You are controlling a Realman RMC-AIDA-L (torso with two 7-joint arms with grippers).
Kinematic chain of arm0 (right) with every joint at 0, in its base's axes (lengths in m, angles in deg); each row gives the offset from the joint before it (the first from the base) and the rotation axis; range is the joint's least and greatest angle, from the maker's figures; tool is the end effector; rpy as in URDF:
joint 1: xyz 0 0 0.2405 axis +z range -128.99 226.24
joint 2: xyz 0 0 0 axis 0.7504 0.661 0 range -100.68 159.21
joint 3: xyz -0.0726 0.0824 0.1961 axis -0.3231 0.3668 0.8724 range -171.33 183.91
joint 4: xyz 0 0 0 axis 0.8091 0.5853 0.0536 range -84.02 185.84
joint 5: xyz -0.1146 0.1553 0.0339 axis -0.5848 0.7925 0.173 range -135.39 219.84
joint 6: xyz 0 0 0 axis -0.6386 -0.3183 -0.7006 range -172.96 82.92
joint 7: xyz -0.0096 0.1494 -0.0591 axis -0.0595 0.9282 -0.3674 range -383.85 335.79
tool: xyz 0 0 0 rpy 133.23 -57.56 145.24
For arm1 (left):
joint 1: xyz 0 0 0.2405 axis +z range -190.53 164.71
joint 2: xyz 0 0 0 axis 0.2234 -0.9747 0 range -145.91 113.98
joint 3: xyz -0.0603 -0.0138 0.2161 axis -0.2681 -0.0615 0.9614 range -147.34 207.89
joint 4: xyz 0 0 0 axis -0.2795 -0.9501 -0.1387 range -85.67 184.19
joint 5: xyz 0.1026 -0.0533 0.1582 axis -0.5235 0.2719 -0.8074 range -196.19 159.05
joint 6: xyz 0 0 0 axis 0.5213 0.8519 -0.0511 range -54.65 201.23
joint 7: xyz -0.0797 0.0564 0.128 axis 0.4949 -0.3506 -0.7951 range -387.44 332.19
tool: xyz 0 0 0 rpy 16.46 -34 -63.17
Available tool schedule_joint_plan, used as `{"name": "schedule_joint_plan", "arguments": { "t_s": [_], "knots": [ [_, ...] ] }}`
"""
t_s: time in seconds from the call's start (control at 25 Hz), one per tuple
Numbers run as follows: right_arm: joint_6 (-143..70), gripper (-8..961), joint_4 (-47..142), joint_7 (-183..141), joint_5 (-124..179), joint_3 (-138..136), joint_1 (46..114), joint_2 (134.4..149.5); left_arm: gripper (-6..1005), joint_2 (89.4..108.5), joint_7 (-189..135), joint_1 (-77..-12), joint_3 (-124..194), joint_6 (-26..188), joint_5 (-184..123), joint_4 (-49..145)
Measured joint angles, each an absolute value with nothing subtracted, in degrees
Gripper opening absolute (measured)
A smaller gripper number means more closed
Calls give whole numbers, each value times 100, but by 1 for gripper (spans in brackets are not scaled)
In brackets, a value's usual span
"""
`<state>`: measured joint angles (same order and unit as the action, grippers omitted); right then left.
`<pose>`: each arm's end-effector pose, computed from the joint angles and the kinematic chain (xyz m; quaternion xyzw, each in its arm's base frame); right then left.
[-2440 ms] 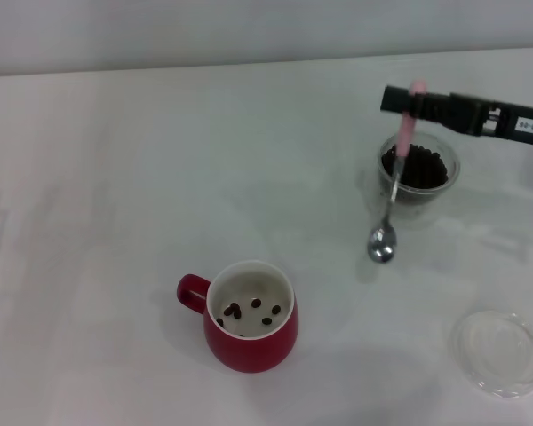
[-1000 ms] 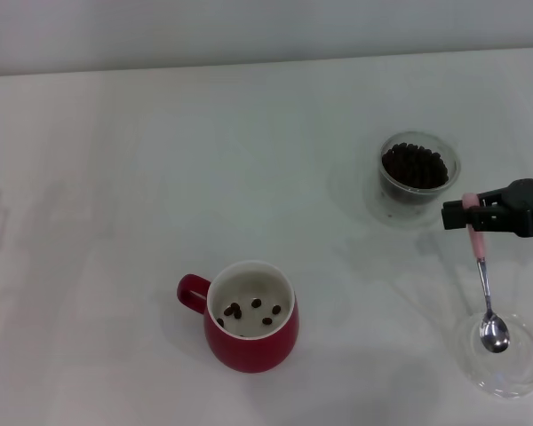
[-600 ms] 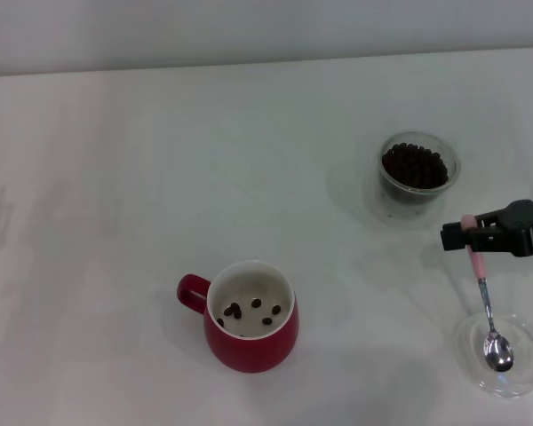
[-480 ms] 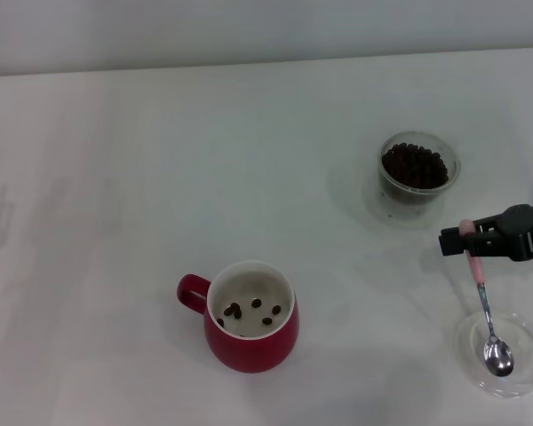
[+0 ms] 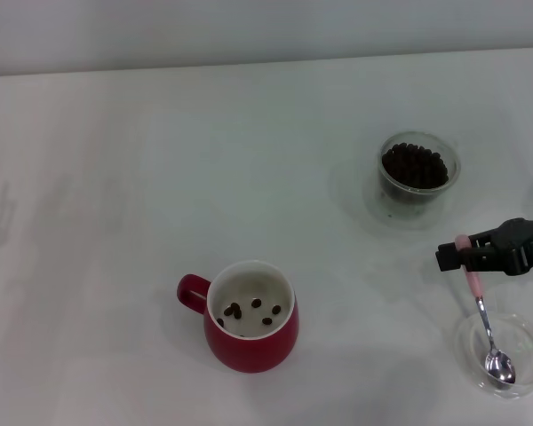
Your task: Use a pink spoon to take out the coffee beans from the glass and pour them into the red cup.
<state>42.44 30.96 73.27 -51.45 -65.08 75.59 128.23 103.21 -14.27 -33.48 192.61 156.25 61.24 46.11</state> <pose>0.3017 0.2744 0.0437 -0.8885 0.4349 0.1377 0.0487 -0.3059 0.2879 0.0350 -0.6568 -0.2061 -0.3502 0.6352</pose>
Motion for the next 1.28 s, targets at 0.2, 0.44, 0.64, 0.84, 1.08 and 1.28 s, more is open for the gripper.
{"name": "schedule_joint_plan", "arguments": {
  "t_s": [0.2, 0.44, 0.64, 0.84, 1.08, 1.28],
  "knots": [
    [4251, 180, 3096, 7446, -5282, -6518, 7598, 12823, 666, 10321, -1427, -3348, 19261, 15625, 6124, 4618],
    [4259, 181, 3061, 7567, -5408, -6530, 7682, 12871, 667, 10321, -1427, -3353, 19261, 15625, 6124, 4623],
    [4249, 182, 3078, 7602, -5450, -6566, 7754, 12917, 667, 10321, -1427, -3345, 19261, 15626, 6124, 4620],
    [4238, 227, 3065, 7736, -5568, -6573, 7791, 12962, 667, 10321, -1427, -3342, 19261, 15626, 6124, 4637],
    [4183, 307, 3029, 7787, -5527, -6418, 7789, 12976, 668, 10321, -1427, -3361, 19261, 15627, 6123, 4638],
    [4222, 325, 3013, 7697, -5514, -5578, 7671, 13005, 668, 10321, -1427, -3348, 19261, 15627, 6123, 4636]
  ]
}}
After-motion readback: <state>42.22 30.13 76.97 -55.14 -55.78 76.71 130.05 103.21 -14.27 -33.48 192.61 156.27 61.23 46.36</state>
